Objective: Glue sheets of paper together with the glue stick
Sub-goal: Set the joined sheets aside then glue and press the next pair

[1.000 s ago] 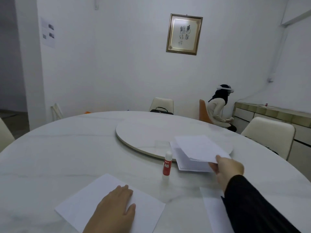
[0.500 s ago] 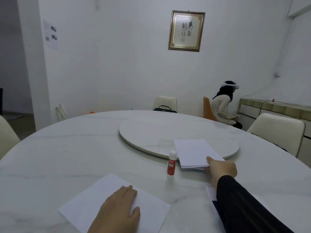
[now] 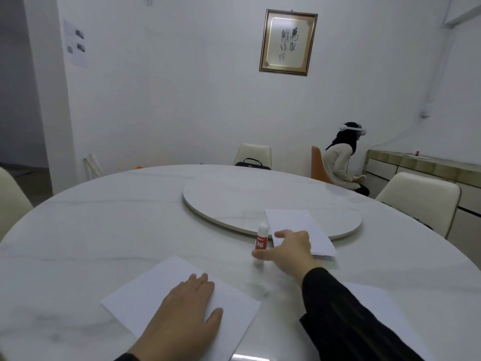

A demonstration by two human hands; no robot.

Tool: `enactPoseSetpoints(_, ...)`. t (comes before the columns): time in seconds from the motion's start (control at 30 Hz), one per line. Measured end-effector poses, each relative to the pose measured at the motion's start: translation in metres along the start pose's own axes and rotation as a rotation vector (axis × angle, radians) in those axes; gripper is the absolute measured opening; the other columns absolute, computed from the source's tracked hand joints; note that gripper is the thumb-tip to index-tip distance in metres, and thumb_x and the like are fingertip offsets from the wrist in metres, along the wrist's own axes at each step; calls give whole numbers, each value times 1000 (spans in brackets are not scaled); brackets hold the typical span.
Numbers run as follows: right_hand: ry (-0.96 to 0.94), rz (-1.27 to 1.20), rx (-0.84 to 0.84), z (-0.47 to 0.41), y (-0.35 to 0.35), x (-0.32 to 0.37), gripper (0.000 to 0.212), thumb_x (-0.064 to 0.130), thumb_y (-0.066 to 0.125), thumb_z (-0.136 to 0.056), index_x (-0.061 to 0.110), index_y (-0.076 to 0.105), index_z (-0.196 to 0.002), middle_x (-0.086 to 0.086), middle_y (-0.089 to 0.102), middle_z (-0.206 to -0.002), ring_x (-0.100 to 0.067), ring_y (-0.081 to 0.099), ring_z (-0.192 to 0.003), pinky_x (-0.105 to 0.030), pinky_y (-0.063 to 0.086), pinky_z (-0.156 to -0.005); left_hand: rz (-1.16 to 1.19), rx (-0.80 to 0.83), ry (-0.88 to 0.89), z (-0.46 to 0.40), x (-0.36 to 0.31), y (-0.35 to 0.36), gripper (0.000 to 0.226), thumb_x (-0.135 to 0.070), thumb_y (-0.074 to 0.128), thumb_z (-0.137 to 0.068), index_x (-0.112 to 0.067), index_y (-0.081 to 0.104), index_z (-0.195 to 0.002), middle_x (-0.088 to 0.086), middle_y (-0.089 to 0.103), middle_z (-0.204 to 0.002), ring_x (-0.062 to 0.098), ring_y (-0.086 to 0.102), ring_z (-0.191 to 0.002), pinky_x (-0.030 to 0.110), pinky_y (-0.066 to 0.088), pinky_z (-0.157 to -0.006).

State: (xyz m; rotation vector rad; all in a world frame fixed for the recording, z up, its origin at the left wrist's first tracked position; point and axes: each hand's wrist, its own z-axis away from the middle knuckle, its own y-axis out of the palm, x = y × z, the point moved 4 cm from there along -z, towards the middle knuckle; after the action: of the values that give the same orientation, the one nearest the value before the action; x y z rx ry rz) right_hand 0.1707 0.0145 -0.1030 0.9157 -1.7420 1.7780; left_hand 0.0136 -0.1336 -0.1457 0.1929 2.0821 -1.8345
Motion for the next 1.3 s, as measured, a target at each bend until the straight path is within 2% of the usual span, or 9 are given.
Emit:
enactPoseSetpoints(0.23,-80,-97,-176,-4,28,-2,27,27,77,-75,8,70,-93,-10,60,-104,-23,60,-93,-31,49,-81,46,117,157,6,-8,-5,59,-43,39,-94,-31,20,-149,-18,7,-159,-1,1,-145,20,2,-116)
enactPoseSetpoints(0.4,-288,-31,-108,11,0,20,11,19,51,-94,9,55,-97,-5,56,-92,-22,52,-85,-27,37,-68,79,261,334,5,-18,-5,57,-41,45,-93,-38,24,-146,-29,10,-154,-18,-1,-129,10,-2,-109)
enactPoseSetpoints(0.47,-362,33,-108,17,-15,29,16,20,51,-94,14,54,-109,-5,58,-98,-20,53,-86,-25,37,-71,112,288,376,-2,-22,-4,54,-39,46,-93,-40,29,-144,-31,11,-152,-14,-1,-137,15,-2,-114)
enactPoseSetpoints(0.57,-349,-31,-170,26,-39,33,44,27,68,-84,18,51,-123,-4,62,-97,-11,55,-77,-18,40,-61,84,23,216,-22,-19,-7,52,-42,34,-98,-28,26,-148,-19,12,-156,-1,0,-144,21,-2,-116)
enactPoseSetpoints(0.73,-240,-328,-160,35,-32,29,27,23,82,-67,8,71,-86,0,66,-82,-8,56,-68,-19,42,-59,-77,137,19,-38,-19,17,62,-46,22,-98,-18,6,-152,2,-2,-162,19,-5,-148,37,-1,-121)
enactPoseSetpoints(0.83,-201,-460,-122,35,-7,23,25,18,78,-72,-2,64,-74,-4,54,-66,-15,48,-58,-28,40,-58,-134,127,43,-42,-17,23,63,-45,19,-98,-18,2,-152,1,-5,-161,18,-6,-148,37,-2,-121)
enactPoseSetpoints(1.03,-277,-331,-76,30,32,18,17,23,59,-90,7,57,-87,-8,66,-84,-22,60,-71,-42,53,-77,-153,100,83,-42,-14,25,56,-34,14,-100,-18,2,-152,-2,-4,-161,15,-6,-148,34,-2,-121)
enactPoseSetpoints(1.13,-307,-283,-65,27,36,18,15,22,57,-91,7,56,-89,-8,68,-84,-22,61,-72,-38,53,-75,-156,96,87,-43,-14,25,55,-32,14,-100,-18,2,-152,-3,-4,-161,14,-5,-148,34,-2,-121)
enactPoseSetpoints(1.3,-377,-199,-1,26,38,23,10,16,52,-93,6,56,-93,5,64,-74,-2,57,-62,-19,45,-65,-165,112,76,-44,-14,26,56,-33,14,-100,-18,1,-152,-3,-3,-161,14,-5,-148,35,-2,-120)
